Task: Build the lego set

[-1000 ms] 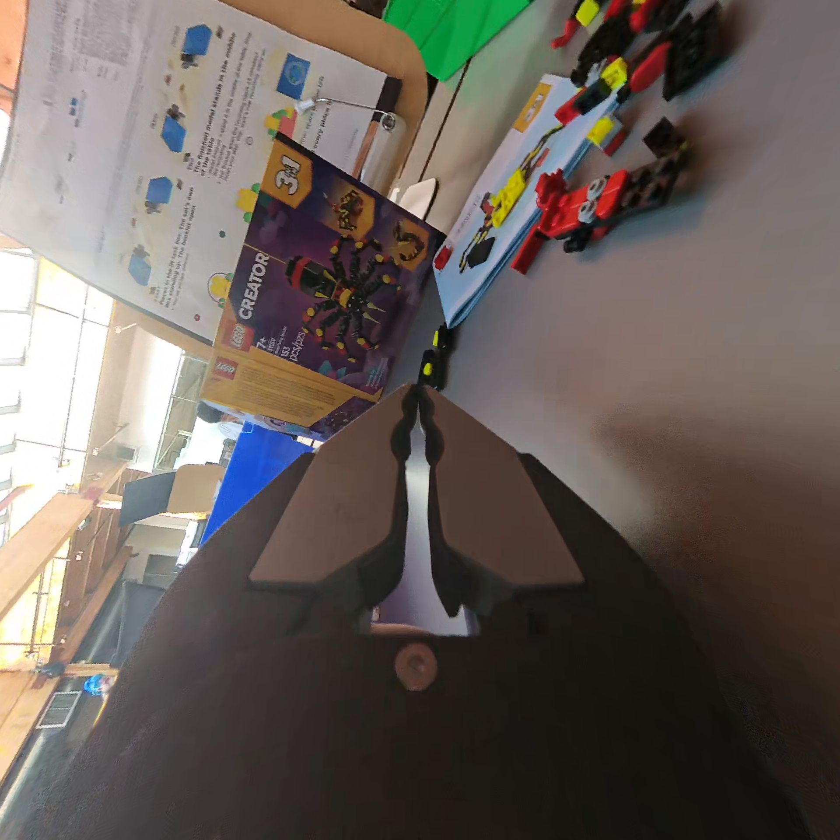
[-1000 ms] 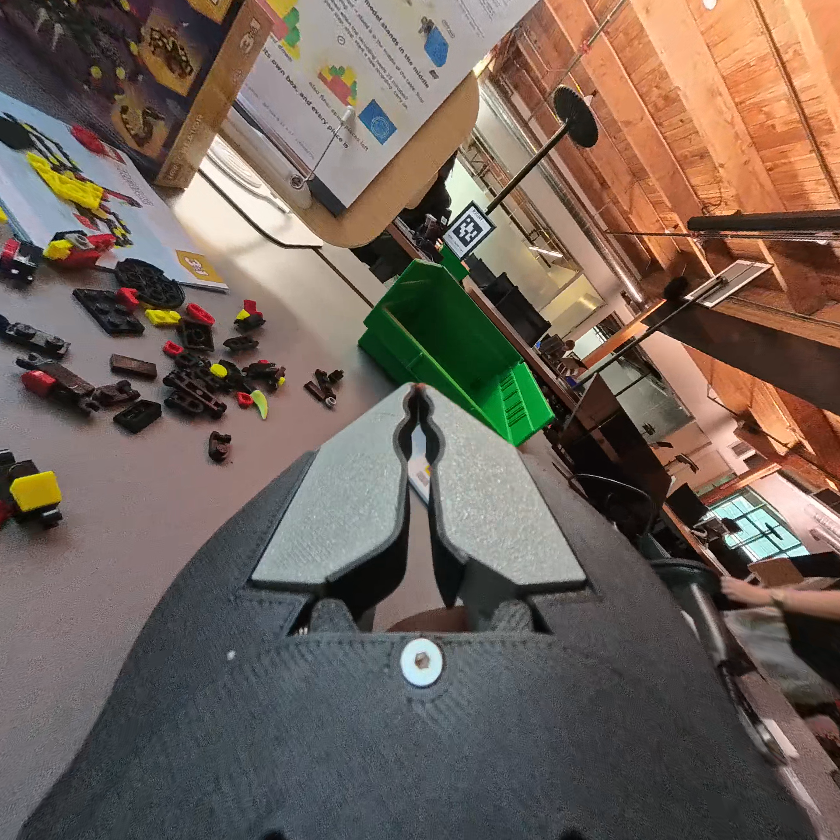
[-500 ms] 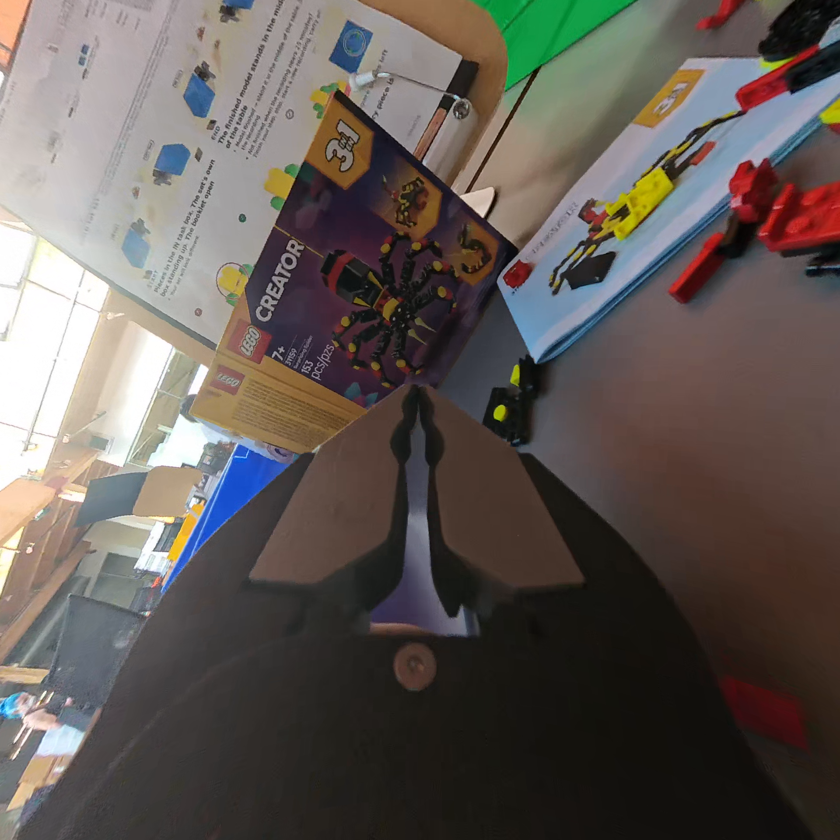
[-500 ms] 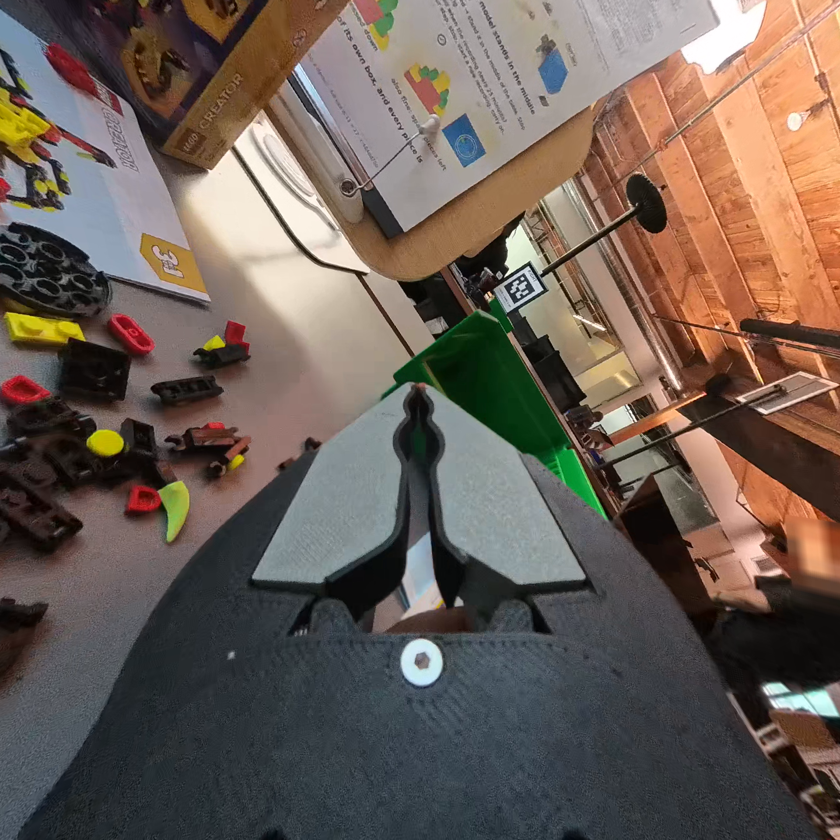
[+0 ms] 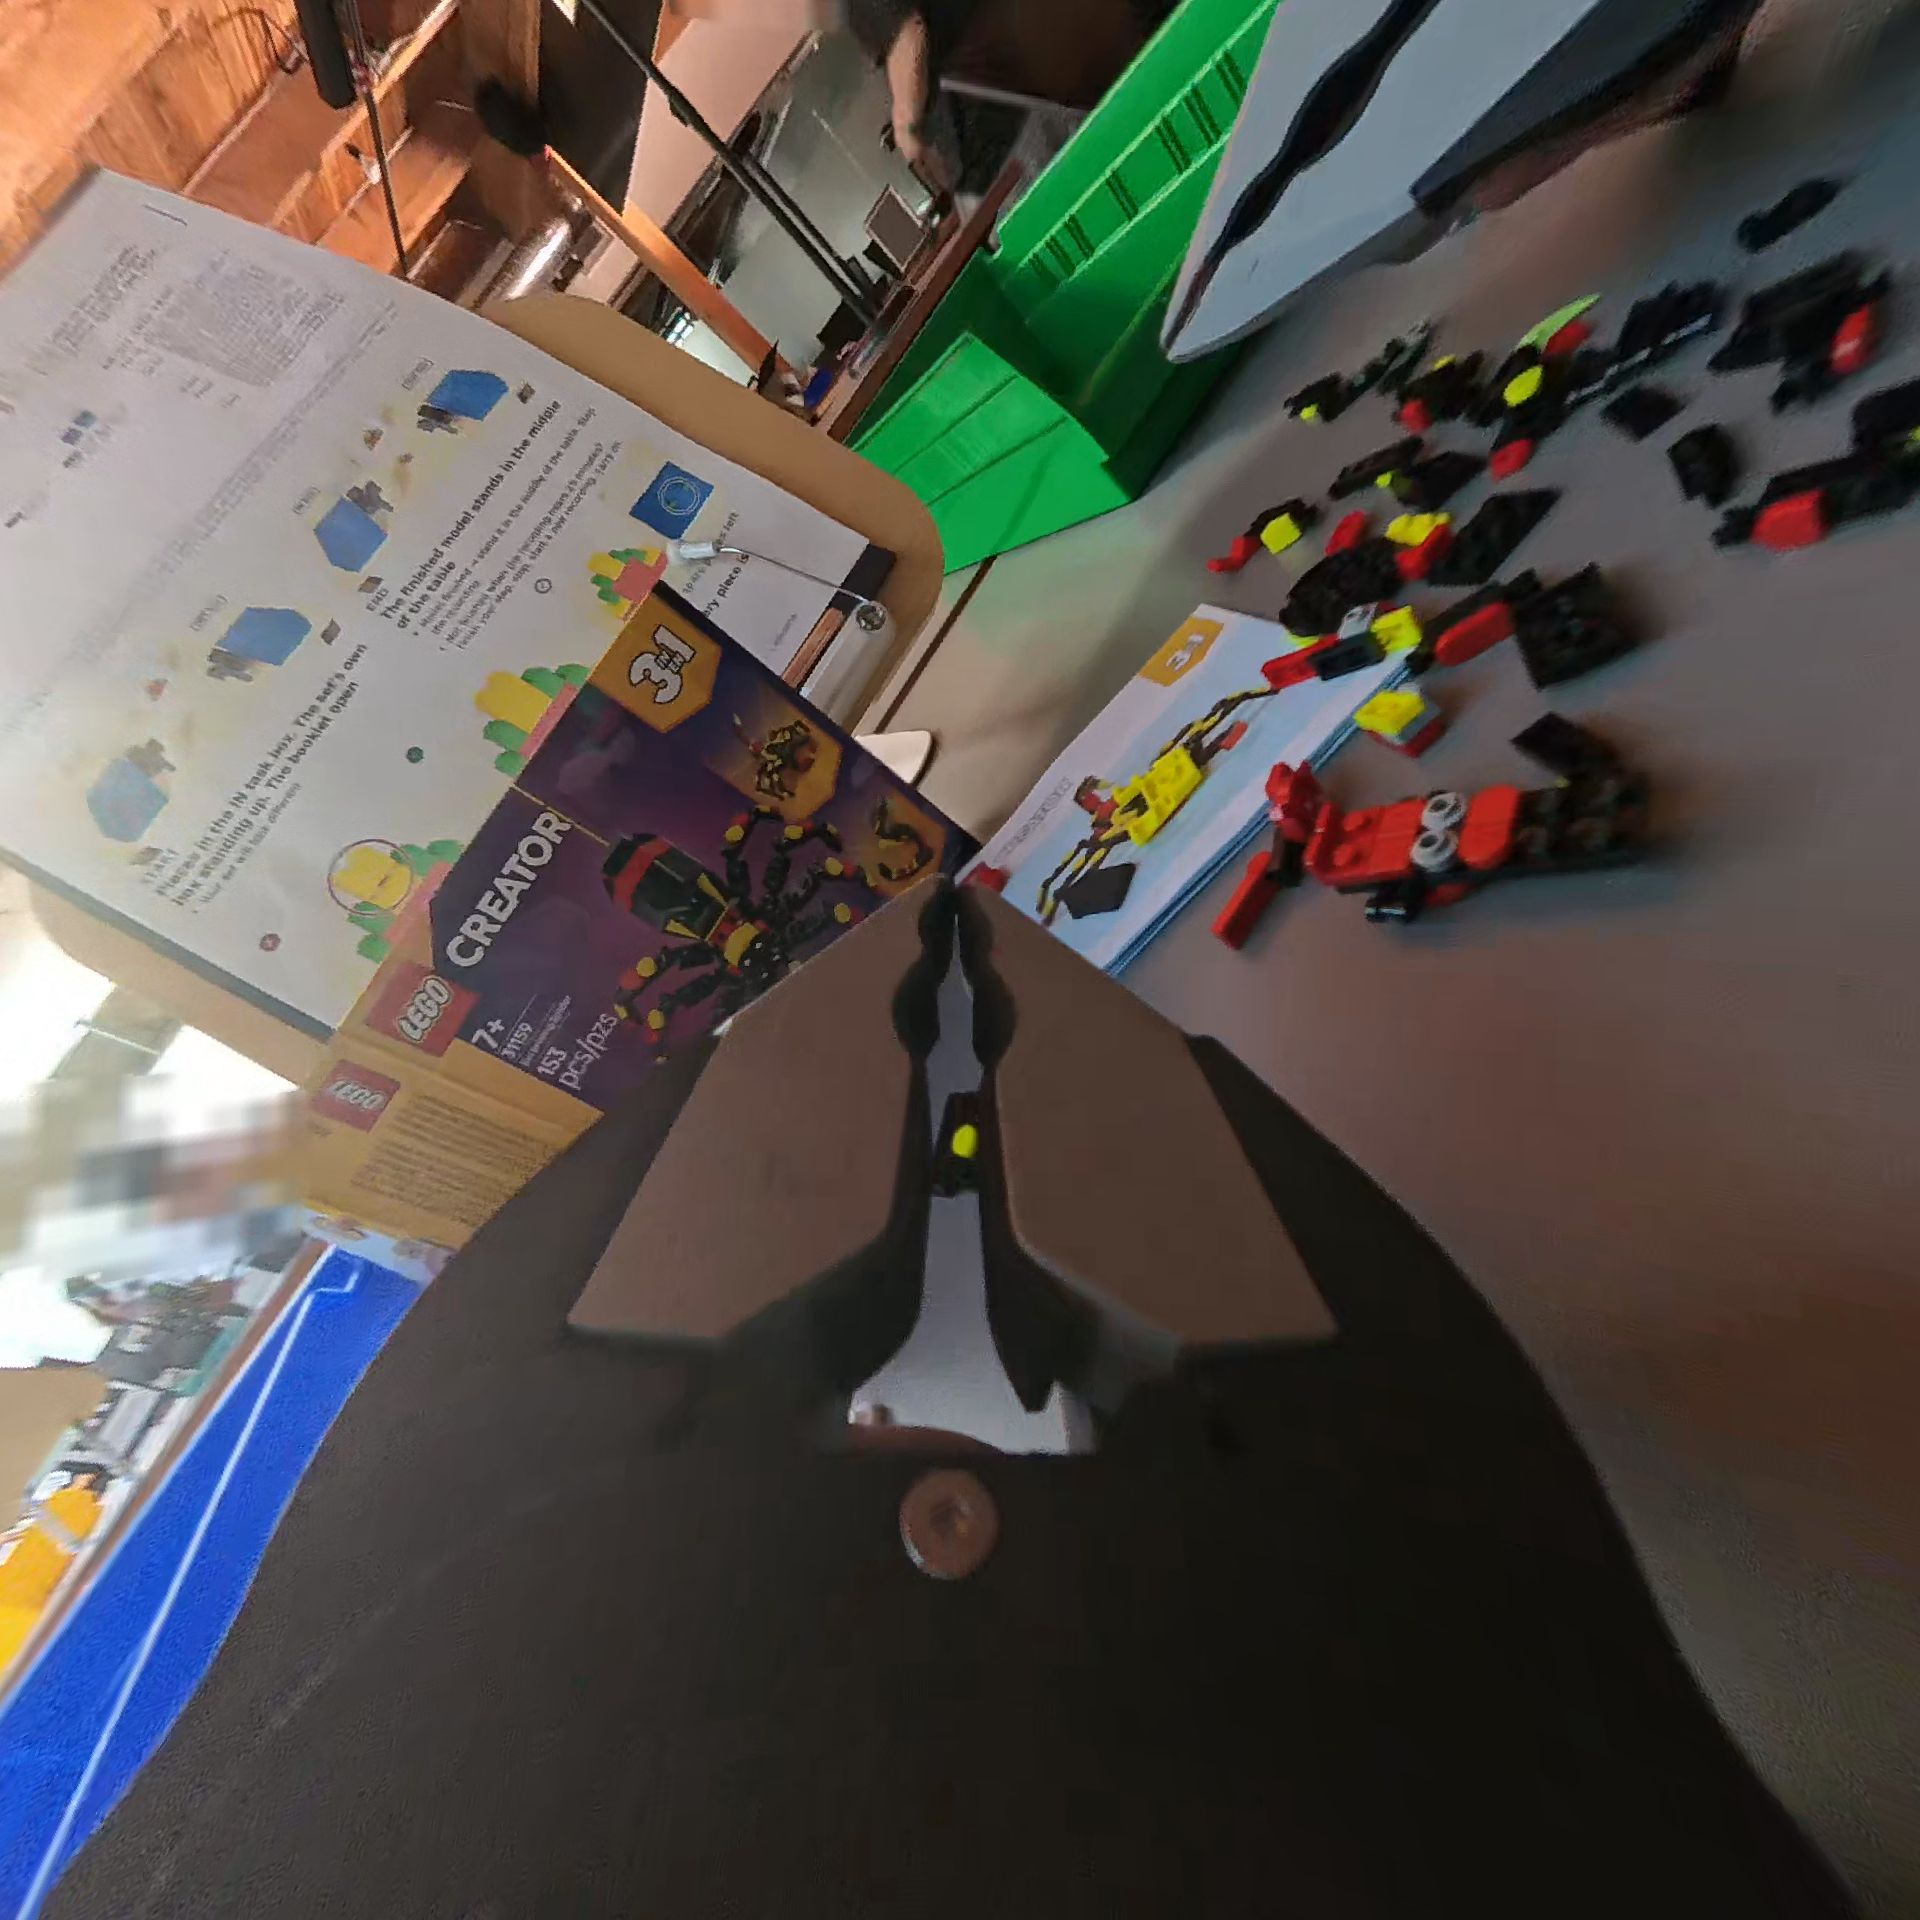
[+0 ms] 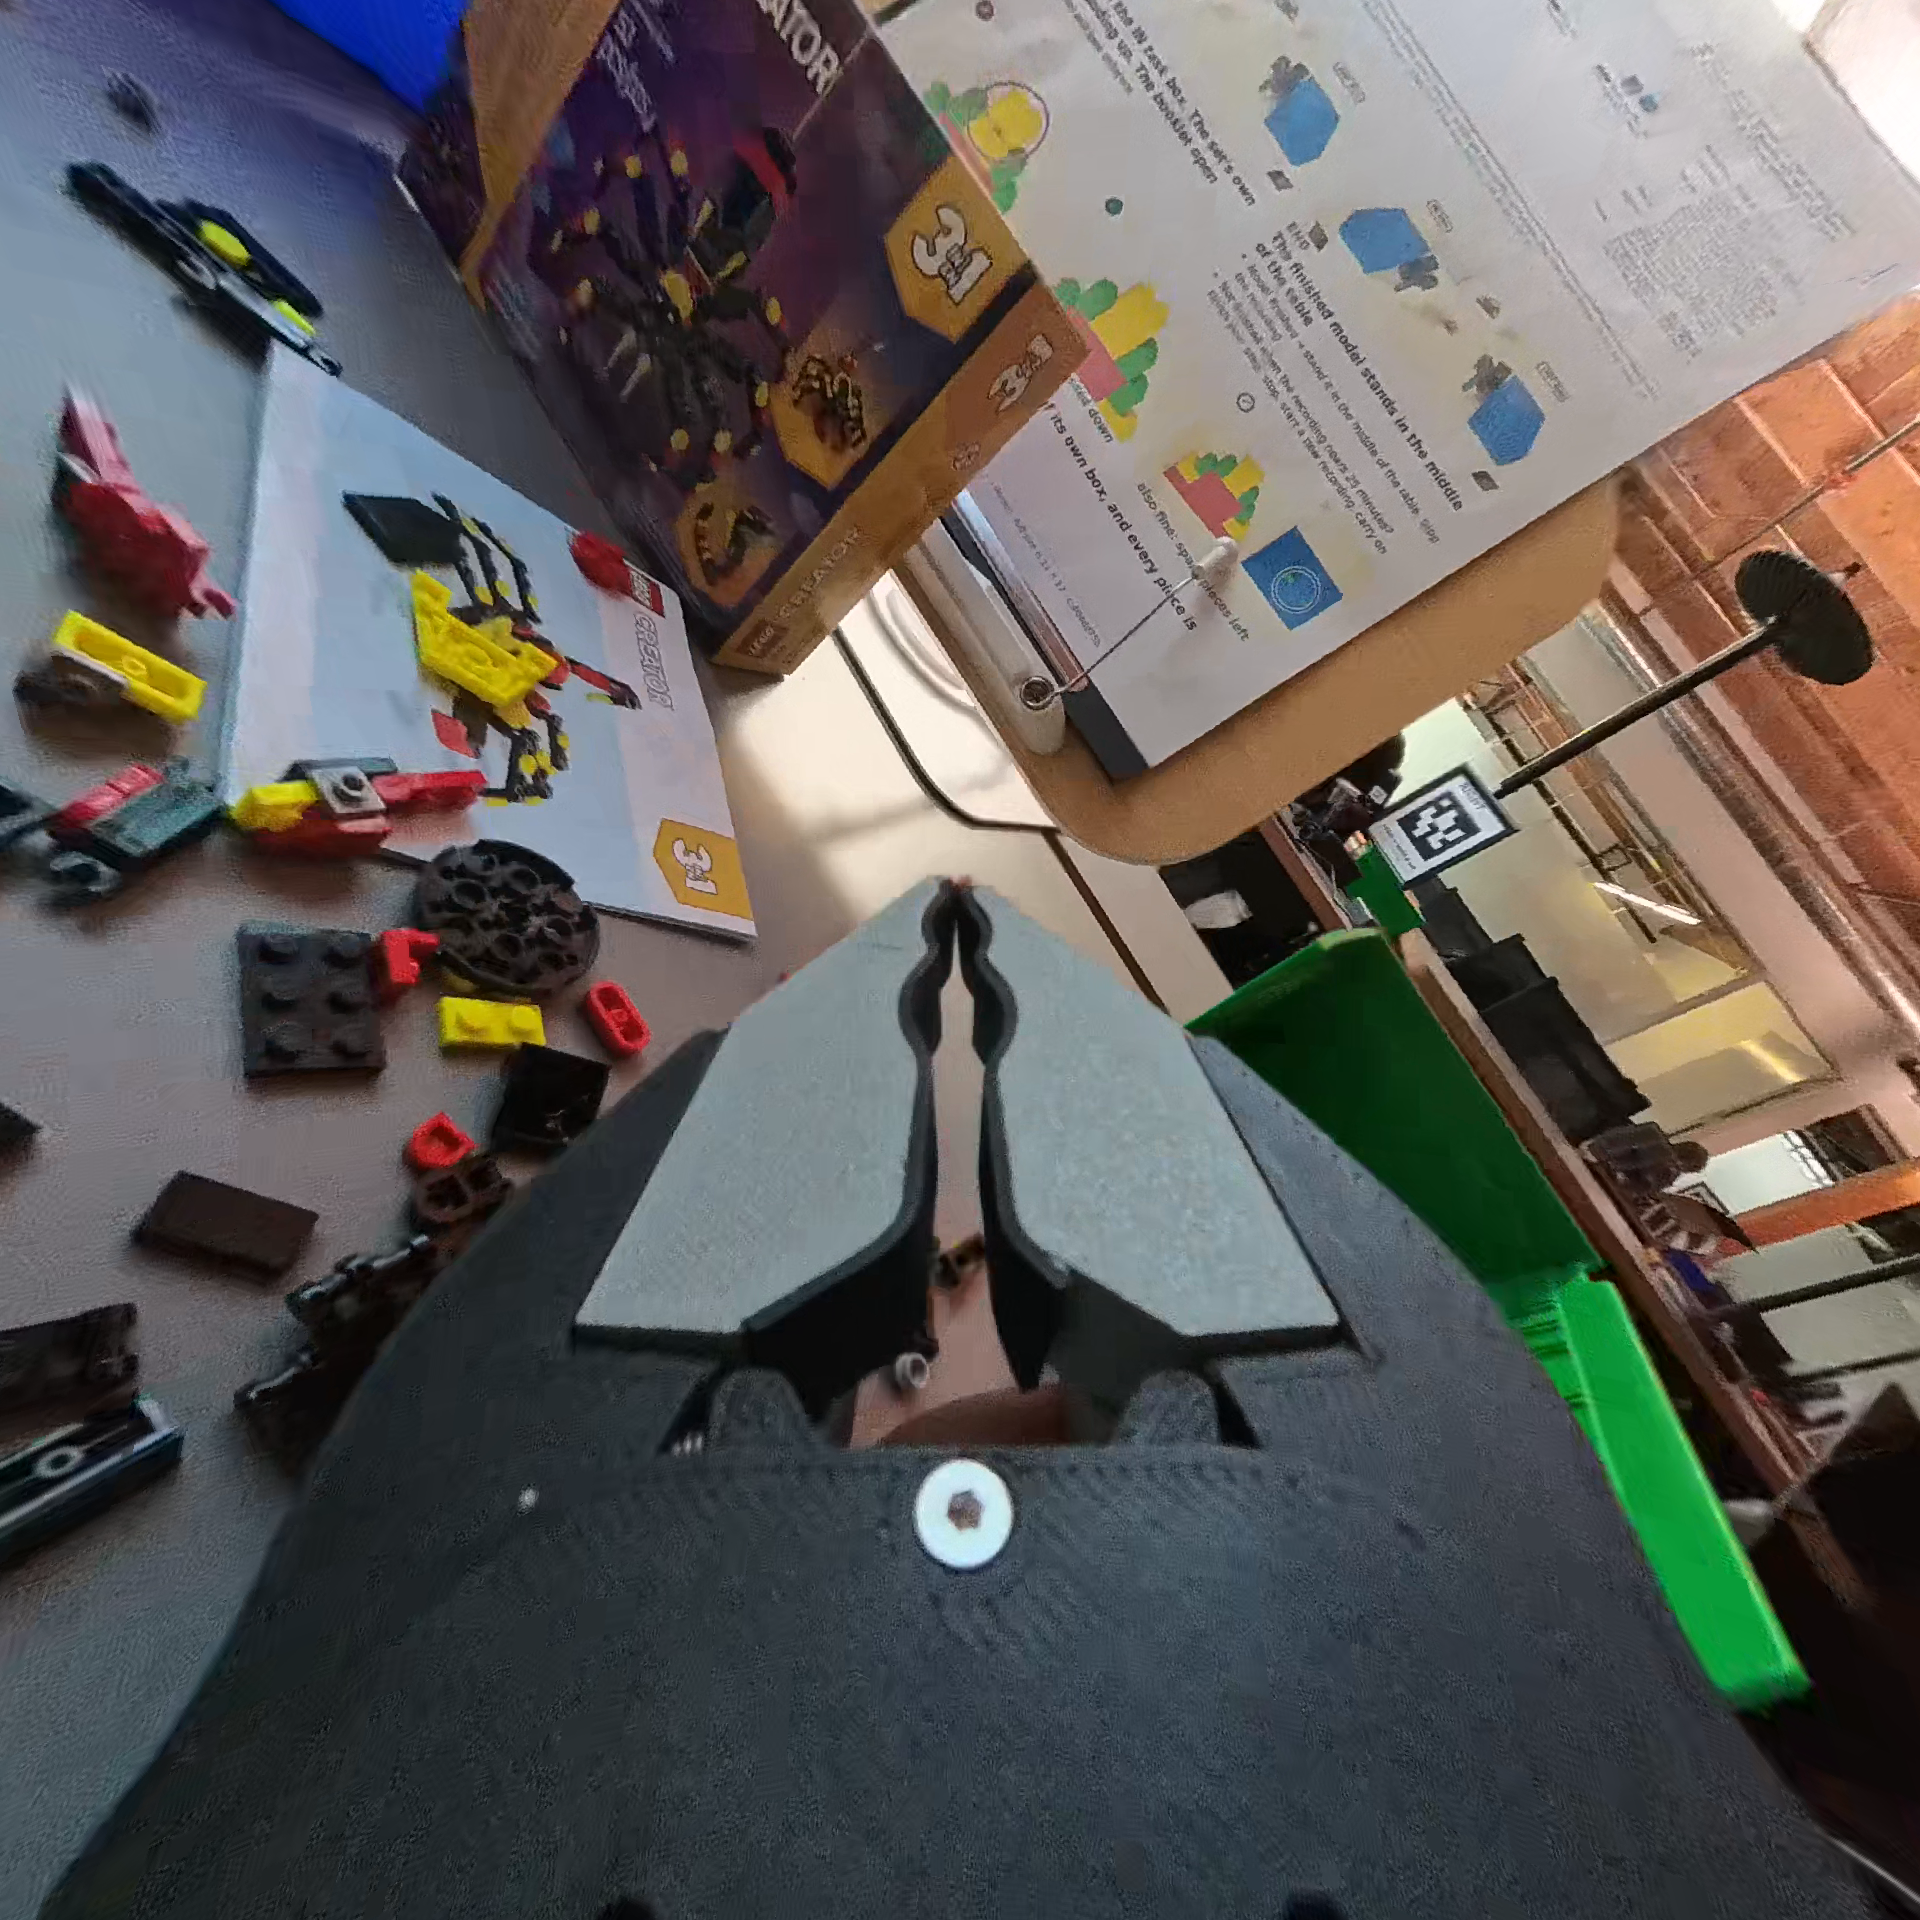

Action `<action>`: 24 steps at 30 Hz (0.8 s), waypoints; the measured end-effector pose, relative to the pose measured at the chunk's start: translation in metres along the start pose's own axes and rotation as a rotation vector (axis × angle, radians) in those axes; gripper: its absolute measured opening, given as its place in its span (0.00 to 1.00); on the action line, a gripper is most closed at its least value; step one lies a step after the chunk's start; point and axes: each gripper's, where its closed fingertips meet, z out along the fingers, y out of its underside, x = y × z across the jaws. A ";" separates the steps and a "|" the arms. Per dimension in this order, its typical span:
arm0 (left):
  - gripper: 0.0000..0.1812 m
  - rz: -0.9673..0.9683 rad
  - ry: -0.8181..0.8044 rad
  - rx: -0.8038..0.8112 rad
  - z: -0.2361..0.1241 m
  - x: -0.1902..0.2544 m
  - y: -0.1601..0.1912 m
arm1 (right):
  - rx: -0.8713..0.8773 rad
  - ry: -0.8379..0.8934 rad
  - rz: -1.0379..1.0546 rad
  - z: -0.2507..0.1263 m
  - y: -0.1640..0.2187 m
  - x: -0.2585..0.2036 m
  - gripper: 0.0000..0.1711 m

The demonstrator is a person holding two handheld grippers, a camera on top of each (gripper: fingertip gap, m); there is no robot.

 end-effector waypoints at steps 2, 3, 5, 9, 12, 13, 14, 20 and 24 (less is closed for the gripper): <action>0.00 -0.101 0.037 0.026 -0.005 -0.002 -0.007 | 0.035 -0.020 0.047 -0.006 -0.009 -0.003 0.00; 0.00 -0.147 0.046 0.041 -0.009 -0.005 -0.009 | 0.044 -0.027 0.049 -0.008 -0.012 -0.005 0.00; 0.00 -0.187 0.045 0.086 -0.014 -0.011 -0.014 | 0.050 -0.034 0.031 -0.010 -0.014 -0.009 0.00; 0.00 -0.187 0.028 0.065 -0.012 -0.015 -0.007 | 0.021 -0.004 0.011 -0.008 -0.004 -0.002 0.00; 0.00 -0.182 0.017 0.054 -0.009 -0.014 -0.005 | 0.011 0.028 0.055 -0.009 0.002 0.010 0.00; 0.00 -0.176 0.005 0.053 -0.009 -0.015 -0.005 | 0.006 0.038 0.068 -0.009 0.004 0.014 0.00; 0.00 -0.171 -0.005 0.050 -0.008 -0.016 -0.005 | 0.001 0.048 0.076 -0.009 0.005 0.017 0.00; 0.00 -0.185 -0.063 0.025 -0.011 -0.028 0.003 | -0.044 0.083 0.062 -0.012 0.016 0.024 0.00; 0.00 -0.161 -0.076 0.008 -0.009 -0.029 0.008 | -0.097 0.122 0.014 -0.011 0.028 0.029 0.00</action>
